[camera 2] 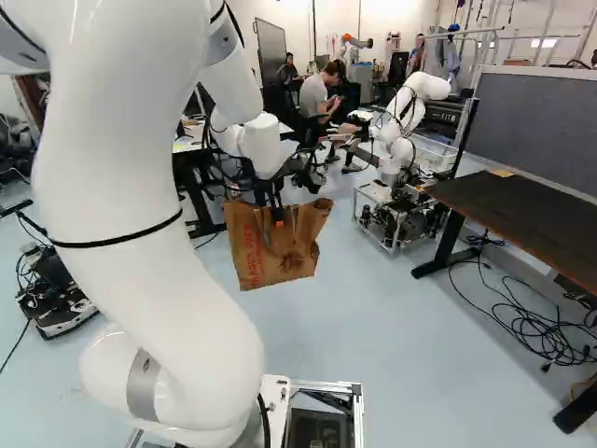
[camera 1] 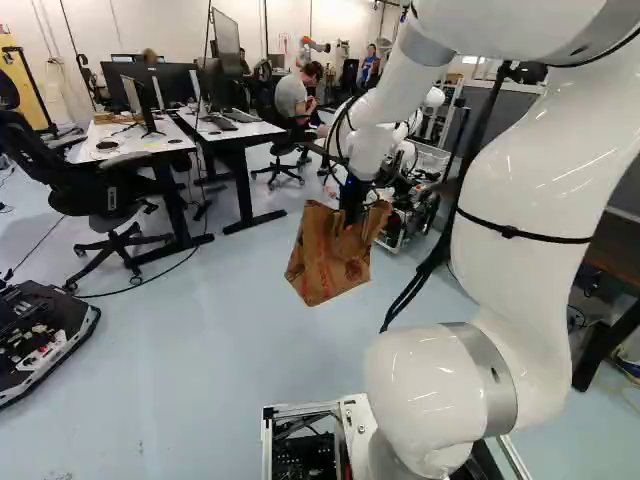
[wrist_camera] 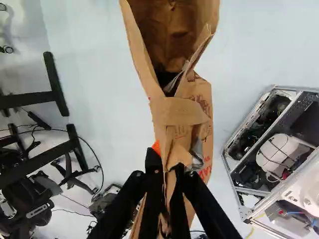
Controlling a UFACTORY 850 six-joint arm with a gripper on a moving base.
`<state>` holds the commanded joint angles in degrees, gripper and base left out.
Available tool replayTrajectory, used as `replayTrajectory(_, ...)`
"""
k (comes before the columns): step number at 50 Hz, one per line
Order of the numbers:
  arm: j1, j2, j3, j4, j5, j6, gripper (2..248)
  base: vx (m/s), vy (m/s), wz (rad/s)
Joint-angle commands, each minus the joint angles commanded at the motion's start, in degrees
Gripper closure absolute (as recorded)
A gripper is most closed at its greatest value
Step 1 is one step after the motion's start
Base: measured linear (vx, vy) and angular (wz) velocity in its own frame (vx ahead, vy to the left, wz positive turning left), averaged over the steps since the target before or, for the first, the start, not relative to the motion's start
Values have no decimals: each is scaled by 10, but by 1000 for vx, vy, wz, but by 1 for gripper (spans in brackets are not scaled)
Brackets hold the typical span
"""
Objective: Pick up the bag on the ground and place it on the table
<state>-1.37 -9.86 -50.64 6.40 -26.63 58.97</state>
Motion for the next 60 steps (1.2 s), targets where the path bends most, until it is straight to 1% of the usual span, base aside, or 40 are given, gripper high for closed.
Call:
replayTrajectory(12,0,11,-11,-24,-2,0,229,0,0,0)
replayTrajectory(25,1,20,-24,-38,-18,0,229,0,0,0)
replayTrajectory(48,1,36,-49,-54,-70,0,229,0,0,0)
replayTrajectory(60,2,43,-63,-63,-105,0,229,0,0,0)
